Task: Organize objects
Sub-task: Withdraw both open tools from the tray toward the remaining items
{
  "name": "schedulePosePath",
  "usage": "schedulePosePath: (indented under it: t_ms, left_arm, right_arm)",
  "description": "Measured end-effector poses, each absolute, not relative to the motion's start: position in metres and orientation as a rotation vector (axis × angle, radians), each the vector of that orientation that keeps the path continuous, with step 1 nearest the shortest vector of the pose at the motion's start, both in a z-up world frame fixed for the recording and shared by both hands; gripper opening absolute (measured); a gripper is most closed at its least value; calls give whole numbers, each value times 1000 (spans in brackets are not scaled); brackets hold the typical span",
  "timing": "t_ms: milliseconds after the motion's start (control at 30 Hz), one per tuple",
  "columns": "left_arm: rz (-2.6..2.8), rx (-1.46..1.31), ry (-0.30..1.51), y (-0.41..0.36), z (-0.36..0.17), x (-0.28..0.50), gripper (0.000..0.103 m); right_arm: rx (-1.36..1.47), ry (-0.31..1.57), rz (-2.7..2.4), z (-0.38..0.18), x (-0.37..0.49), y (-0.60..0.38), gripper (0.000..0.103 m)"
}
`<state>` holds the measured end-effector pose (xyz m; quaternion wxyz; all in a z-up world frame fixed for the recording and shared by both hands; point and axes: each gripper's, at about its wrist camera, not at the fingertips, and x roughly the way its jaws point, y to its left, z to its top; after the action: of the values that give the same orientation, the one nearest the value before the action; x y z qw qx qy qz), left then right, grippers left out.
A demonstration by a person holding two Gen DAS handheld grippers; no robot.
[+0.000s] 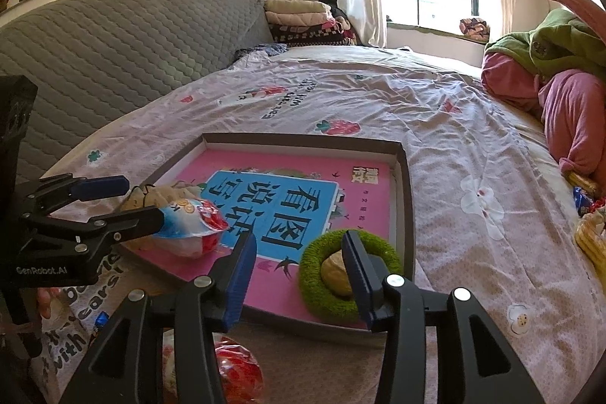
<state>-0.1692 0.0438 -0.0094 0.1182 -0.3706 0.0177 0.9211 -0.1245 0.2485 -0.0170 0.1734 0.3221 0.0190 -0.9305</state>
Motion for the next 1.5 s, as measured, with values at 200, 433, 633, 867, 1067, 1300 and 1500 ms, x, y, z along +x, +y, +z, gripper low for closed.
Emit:
schedulePosePath:
  t_ms: [200, 433, 633, 867, 1067, 1300, 1500]
  left_arm:
    - [2722, -1089, 32, 38, -9, -164, 79]
    - [2746, -1085, 4, 32, -7, -156, 79]
    - [2761, -1076, -11, 30, -2, -153, 79]
    - [2761, -1058, 13, 33, 0, -144, 79]
    - [2746, -1049, 35, 40, 0, -136, 79]
    - [2739, -1056, 14, 37, -4, -127, 79]
    - [2736, -1058, 2, 35, -7, -118, 79]
  right_arm:
    - [892, 49, -2632, -13, -122, 247, 55]
    - [885, 40, -2631, -11, -122, 247, 56]
    - [882, 42, -2609, -9, -119, 243, 58]
    - [862, 38, -2587, -6, -114, 240, 62]
    - [863, 36, -2583, -6, -110, 240, 63]
    - [851, 39, -2583, -4, -106, 239, 63]
    - [848, 45, -2577, -2, -104, 238, 63]
